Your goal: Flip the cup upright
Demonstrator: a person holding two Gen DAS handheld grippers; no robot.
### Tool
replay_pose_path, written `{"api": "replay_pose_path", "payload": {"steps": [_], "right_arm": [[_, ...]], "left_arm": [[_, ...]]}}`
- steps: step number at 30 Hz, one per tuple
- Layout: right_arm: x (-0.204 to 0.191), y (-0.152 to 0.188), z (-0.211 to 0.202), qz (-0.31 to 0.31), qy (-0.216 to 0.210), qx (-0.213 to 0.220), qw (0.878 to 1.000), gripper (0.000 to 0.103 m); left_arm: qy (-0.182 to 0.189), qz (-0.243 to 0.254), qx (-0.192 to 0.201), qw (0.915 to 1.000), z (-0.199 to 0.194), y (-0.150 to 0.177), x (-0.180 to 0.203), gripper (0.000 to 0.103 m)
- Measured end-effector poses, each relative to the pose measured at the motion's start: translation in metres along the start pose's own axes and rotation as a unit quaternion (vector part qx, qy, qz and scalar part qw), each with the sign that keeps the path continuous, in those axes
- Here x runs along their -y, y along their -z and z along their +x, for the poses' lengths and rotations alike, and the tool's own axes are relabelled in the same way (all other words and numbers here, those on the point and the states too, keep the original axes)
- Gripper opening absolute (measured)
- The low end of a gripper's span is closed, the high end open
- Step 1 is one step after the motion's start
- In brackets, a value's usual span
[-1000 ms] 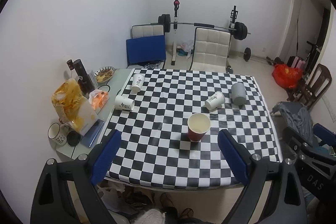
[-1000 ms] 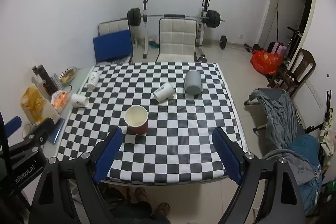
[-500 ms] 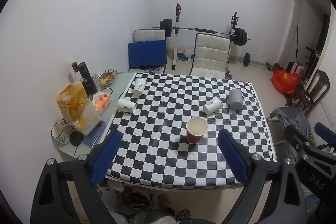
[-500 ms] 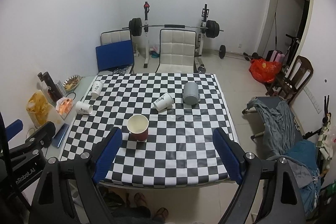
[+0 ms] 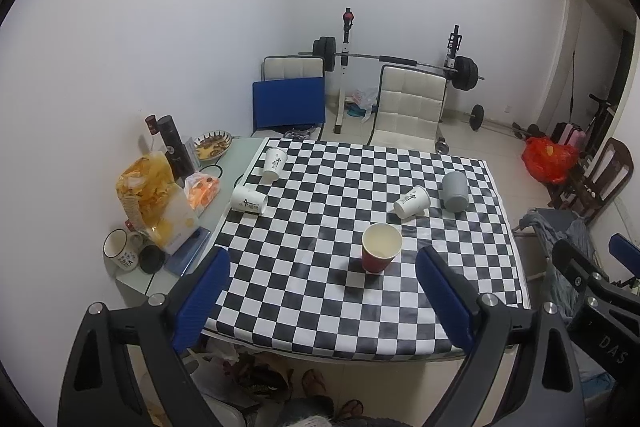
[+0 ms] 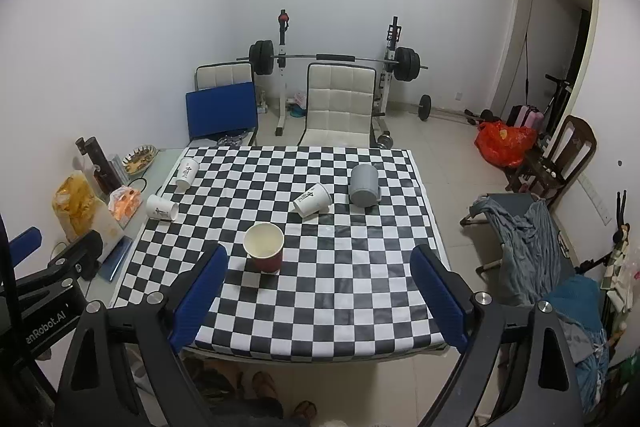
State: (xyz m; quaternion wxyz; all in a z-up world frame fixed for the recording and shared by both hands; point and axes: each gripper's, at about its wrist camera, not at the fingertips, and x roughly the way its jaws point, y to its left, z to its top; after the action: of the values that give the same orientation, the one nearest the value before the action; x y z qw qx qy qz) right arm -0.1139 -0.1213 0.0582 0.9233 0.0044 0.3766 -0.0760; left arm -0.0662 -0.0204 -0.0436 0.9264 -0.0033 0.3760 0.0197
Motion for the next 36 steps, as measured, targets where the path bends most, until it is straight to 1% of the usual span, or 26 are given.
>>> {"api": "replay_pose_path", "payload": {"steps": [20,36], "right_arm": [[0.0012,0.0012,-0.0026,0.0,-0.002,0.001,1.0,0.095],[0.0009,0.0015,-0.0072,0.001,-0.004,0.003,1.0,0.095]], "left_arm": [[0.0,0.001,0.002,1.0,-0.0023,0.0024,0.0038,0.097],[0.0,-0.001,0.007,1.0,-0.0062,-0.002,0.0005,0.098]]}}
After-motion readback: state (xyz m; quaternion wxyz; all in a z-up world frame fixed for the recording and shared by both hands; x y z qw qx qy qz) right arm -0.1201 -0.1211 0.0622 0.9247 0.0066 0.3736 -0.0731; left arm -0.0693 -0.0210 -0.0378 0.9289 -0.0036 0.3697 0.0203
